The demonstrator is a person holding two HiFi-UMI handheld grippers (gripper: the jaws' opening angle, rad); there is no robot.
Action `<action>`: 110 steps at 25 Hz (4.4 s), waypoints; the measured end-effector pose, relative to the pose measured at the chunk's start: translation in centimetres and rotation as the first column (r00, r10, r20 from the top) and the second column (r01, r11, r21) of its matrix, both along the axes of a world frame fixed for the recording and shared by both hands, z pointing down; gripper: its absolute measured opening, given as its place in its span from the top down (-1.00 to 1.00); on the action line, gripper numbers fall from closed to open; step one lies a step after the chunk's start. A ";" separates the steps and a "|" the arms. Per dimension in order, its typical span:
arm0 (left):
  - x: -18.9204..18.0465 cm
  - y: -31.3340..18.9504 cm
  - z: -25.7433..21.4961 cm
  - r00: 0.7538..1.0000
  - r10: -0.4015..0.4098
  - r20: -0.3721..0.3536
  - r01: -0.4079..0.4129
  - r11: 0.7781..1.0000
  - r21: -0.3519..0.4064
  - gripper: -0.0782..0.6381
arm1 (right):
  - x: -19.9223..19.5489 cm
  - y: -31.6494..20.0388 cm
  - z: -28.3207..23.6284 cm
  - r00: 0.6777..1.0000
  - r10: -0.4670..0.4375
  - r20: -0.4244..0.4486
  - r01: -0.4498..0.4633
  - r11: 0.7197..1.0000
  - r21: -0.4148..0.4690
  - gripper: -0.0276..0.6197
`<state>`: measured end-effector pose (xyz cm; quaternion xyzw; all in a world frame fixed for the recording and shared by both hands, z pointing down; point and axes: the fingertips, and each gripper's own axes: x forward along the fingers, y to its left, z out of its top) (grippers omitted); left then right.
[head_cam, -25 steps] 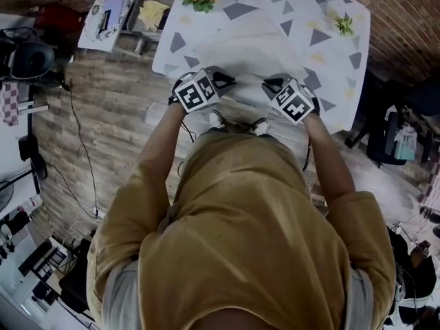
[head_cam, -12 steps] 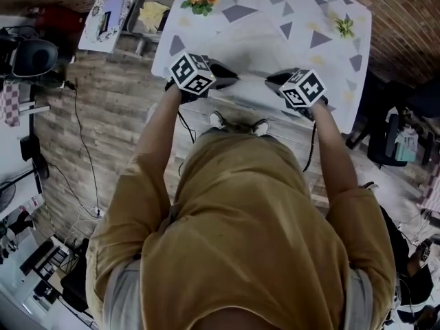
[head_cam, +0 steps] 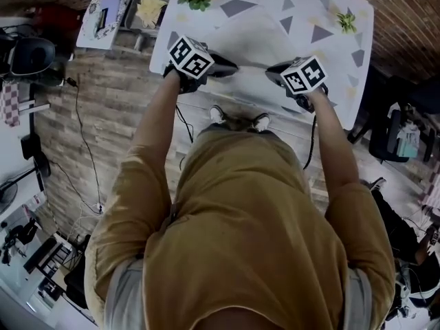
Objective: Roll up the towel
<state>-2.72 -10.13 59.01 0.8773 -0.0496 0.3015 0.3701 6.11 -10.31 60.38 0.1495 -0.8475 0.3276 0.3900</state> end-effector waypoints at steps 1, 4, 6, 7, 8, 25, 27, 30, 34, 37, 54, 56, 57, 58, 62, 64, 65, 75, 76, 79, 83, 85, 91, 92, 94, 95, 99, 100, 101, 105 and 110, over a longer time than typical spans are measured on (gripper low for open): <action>-0.1 -0.6 0.4 1.000 -0.027 0.016 0.027 1.000 0.003 0.53 | 0.1 -0.4 0.2 1.000 0.012 -0.011 -0.012 1.000 0.009 0.80; -0.5 -2.0 1.6 0.994 -0.077 0.078 0.072 0.995 0.072 0.53 | 0.2 -1.1 0.8 0.997 0.014 -0.073 -0.009 0.998 0.069 0.79; -0.7 -2.5 2.3 0.989 -0.085 0.125 0.067 0.988 0.141 0.53 | 0.4 -1.5 1.1 0.992 0.008 -0.122 0.007 0.992 0.129 0.79; -0.8 -2.7 2.5 0.985 -0.081 0.154 0.052 0.981 0.185 0.53 | 0.4 -1.6 1.1 0.989 0.007 -0.145 0.017 0.987 0.162 0.79; -0.8 -2.8 2.7 0.980 -0.070 0.186 0.025 0.973 0.230 0.53 | 0.5 -1.7 1.2 0.986 0.004 -0.166 0.029 0.981 0.193 0.79; -1.3 -3.3 4.6 0.918 -0.087 0.387 -0.144 0.836 0.529 0.44 | 2.1 -2.3 3.3 0.936 0.083 -0.343 0.097 0.874 0.477 0.79; -1.4 -3.6 4.7 0.919 -0.110 0.379 -0.122 0.833 0.539 0.40 | 2.1 -2.5 3.4 0.934 0.117 -0.337 0.080 0.852 0.517 0.79; -1.7 -4.2 4.7 0.923 -0.124 0.364 -0.100 0.837 0.538 0.30 | 2.1 -2.7 3.4 0.930 0.145 -0.338 0.064 0.841 0.537 0.79; -1.9 -4.8 4.7 0.925 -0.122 0.359 -0.100 0.836 0.539 0.27 | 2.0 -2.9 3.5 0.927 0.157 -0.342 0.052 0.846 0.530 0.79; -1.9 -5.2 4.7 0.933 -0.136 0.334 -0.078 0.828 0.555 0.27 | 2.0 -2.9 3.4 0.923 0.169 -0.345 0.040 0.850 0.525 0.79; -3.1 -0.2 0.0 0.967 -0.166 0.194 -0.025 0.695 0.718 0.26 | 3.8 1.2 0.6 0.945 0.118 -0.305 0.072 0.836 0.544 0.75; -2.4 0.9 0.7 0.968 -0.123 0.219 -0.071 0.701 0.709 0.26 | 3.7 1.7 1.5 0.945 0.087 -0.314 0.089 0.857 0.508 0.64; -2.0 1.4 1.1 0.967 -0.099 0.235 -0.098 0.705 0.702 0.26 | 3.7 2.0 1.9 0.943 0.069 -0.326 0.109 0.861 0.497 0.62; -1.6 1.8 1.7 0.964 -0.077 0.253 -0.125 0.709 0.694 0.26 | 3.7 2.2 2.2 0.940 0.052 -0.338 0.130 0.860 0.493 0.60; -0.7 2.4 3.2 0.950 -0.024 0.310 -0.200 0.716 0.669 0.26 | 3.7 2.6 2.8 0.902 -0.027 -0.430 0.266 0.821 0.506 0.55; -0.7 2.4 3.4 0.943 -0.017 0.332 -0.221 0.713 0.665 0.26 | 3.9 2.9 3.1 0.859 -0.074 -0.507 0.366 0.780 0.508 0.55; -0.8 2.5 3.5 0.938 -0.015 0.346 -0.233 0.712 0.663 0.27 | 4.1 3.1 3.3 0.838 -0.089 -0.539 0.407 0.760 0.506 0.55; -2.3 1.8 4.7 0.893 -0.044 0.447 -0.293 0.698 0.654 0.31 | 4.5 3.0 3.7 0.840 -0.092 -0.535 0.408 0.756 0.512 0.55; -2.3 1.8 4.8 0.890 -0.044 0.455 -0.299 0.695 0.654 0.32 | 4.5 3.0 3.7 0.841 -0.088 -0.535 0.406 0.755 0.514 0.55; -2.1 2.4 5.3 0.869 -0.022 0.494 -0.353 0.672 0.651 0.35 | 4.7 2.8 3.8 0.840 -0.076 -0.537 0.400 0.756 0.518 0.56; -2.1 2.9 5.7 0.861 -0.022 0.507 -0.368 0.662 0.653 0.44 | 4.7 2.7 3.8 0.840 -0.082 -0.537 0.403 0.757 0.514 0.58; -2.2 2.9 5.6 0.867 -0.030 0.498 -0.354 0.667 0.656 0.50 | 4.7 2.7 3.8 0.842 -0.076 -0.534 0.396 0.759 0.517 0.63; -2.4 2.5 4.5 0.887 -0.052 0.460 -0.307 0.677 0.669 0.55 | 4.7 2.7 2.9 0.861 -0.045 -0.507 0.358 0.760 0.542 0.75; -2.3 2.3 4.3 0.890 -0.054 0.452 -0.299 0.678 0.671 0.55 | 4.7 2.6 2.7 0.865 -0.039 -0.500 0.349 0.762 0.546 0.75; -2.1 2.1 3.8 0.900 -0.057 0.431 -0.280 0.682 0.675 0.56 | 4.8 2.3 2.3 0.874 -0.027 -0.485 0.329 0.768 0.550 0.75; -2.0 2.0 3.5 0.906 -0.058 0.419 -0.268 0.686 0.676 0.56 | 4.9 2.2 2.0 0.878 -0.022 -0.479 0.320 0.771 0.551 0.75; -2.0 1.1 2.1 0.924 -0.062 0.377 -0.225 0.710 0.667 0.56 | 5.1 1.3 1.0 0.892 -0.005 -0.452 0.285 0.783 0.553 0.75; -2.0 1.0 1.8 0.927 -0.059 0.371 -0.220 0.714 0.664 0.56 | 5.1 1.1 0.8 0.895 -0.004 -0.447 0.278 0.787 0.550 0.75; -2.0 0.9 1.6 0.929 -0.054 0.365 -0.217 0.719 0.661 0.57 | 5.1 1.0 0.6 0.897 -0.006 -0.441 0.274 0.792 0.546 0.75; -1.9 0.5 0.5 0.940 -0.038 0.339 -0.201 0.741 0.641 0.57 | 5.0 0.7 -0.1 0.914 -0.022 -0.406 0.250 0.817 0.519 0.75; -1.7 0.0 -0.3 0.949 -0.026 0.314 -0.185 0.761 0.622 0.57 | 5.4 0.0 -0.7 0.926 -0.019 -0.376 0.222 0.834 0.504 0.75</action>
